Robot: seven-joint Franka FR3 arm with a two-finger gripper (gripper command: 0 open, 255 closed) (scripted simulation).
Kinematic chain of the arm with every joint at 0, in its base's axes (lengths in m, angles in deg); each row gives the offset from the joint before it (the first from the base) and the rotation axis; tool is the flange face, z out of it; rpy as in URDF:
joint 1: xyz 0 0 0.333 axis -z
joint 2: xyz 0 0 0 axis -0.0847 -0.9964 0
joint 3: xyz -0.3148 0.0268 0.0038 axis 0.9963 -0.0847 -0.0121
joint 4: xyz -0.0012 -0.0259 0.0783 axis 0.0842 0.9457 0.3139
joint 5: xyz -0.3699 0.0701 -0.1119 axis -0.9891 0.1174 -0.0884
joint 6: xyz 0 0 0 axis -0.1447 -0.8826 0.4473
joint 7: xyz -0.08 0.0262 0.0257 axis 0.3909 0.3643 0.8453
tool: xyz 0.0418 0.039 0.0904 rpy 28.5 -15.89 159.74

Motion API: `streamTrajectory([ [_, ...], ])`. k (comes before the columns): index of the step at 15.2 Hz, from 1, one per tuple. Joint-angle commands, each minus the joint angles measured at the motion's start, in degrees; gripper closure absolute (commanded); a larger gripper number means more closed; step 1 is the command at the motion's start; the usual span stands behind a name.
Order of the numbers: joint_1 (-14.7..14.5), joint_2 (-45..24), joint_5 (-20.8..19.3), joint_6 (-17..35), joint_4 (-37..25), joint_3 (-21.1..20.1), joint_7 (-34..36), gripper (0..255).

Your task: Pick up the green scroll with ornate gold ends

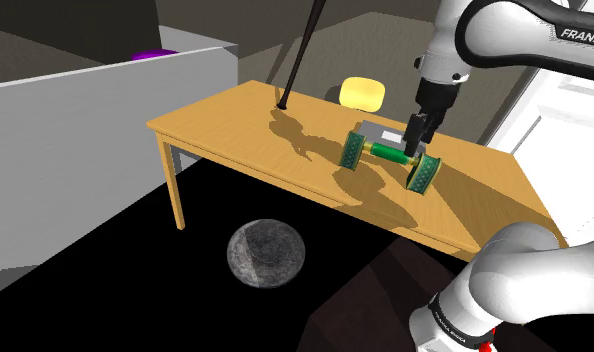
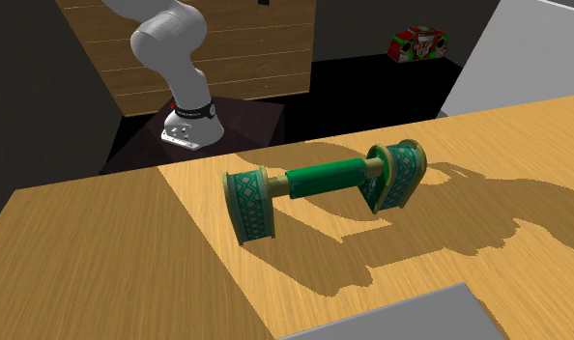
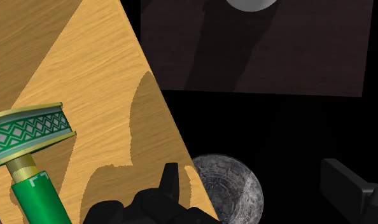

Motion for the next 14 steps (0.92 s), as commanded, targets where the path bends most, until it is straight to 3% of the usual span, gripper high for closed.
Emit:
streamTrajectory([
  [1, 0.0, 0.0, 0.0, 0.0, 0.0, 0.0, 0.0, 0],
  [14, 1.1, -15.8, -8.2, 16.0, -1.3, 16.5, -21.9, 0],
])
